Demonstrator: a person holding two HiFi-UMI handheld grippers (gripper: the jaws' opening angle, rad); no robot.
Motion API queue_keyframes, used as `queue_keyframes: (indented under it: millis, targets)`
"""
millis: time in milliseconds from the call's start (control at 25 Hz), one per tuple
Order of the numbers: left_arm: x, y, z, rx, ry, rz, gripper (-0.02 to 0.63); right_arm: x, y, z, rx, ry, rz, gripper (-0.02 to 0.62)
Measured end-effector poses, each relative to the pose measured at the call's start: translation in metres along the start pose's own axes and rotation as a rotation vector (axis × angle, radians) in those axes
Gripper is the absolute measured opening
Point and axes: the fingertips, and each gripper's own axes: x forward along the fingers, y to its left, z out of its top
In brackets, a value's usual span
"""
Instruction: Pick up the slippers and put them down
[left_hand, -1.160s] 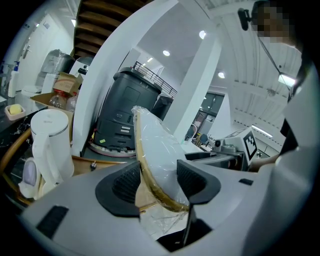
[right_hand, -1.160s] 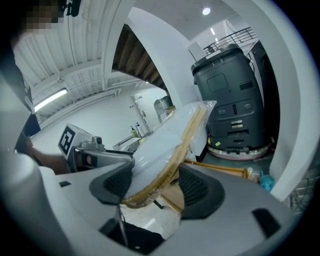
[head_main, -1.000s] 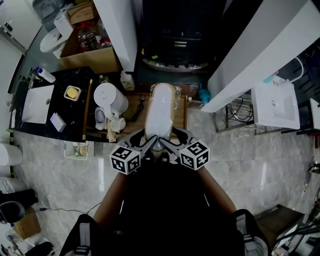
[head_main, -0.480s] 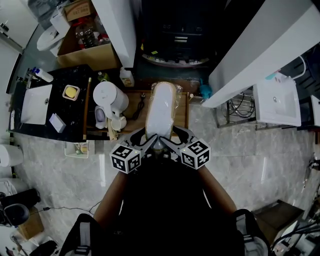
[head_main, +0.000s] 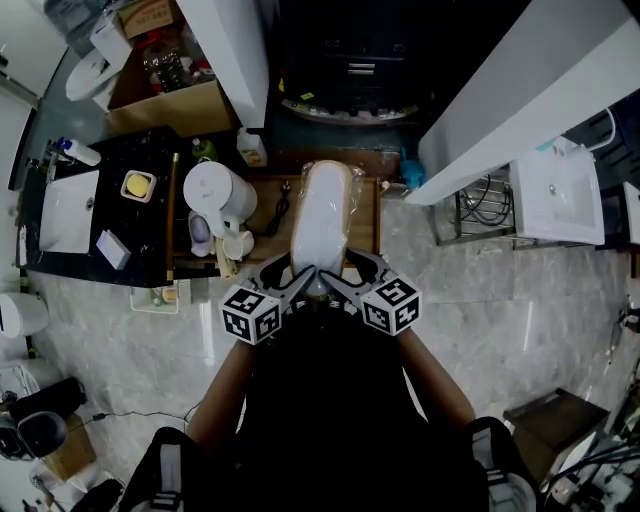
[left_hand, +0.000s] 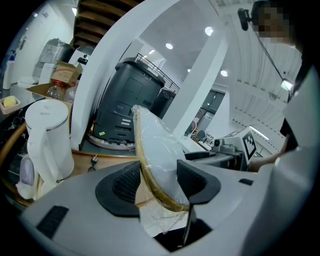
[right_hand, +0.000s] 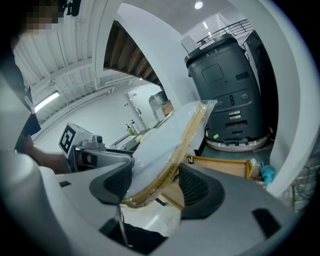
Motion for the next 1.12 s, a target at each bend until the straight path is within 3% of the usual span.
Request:
queue_keyframes:
  millis: [1120]
  targets:
    - [0.032, 0.039, -0.036, -0.057, 0.111, -0.018, 0.232, 0.036, -0.035, -0.038, 0.060, 0.108, 0.001, 0.299]
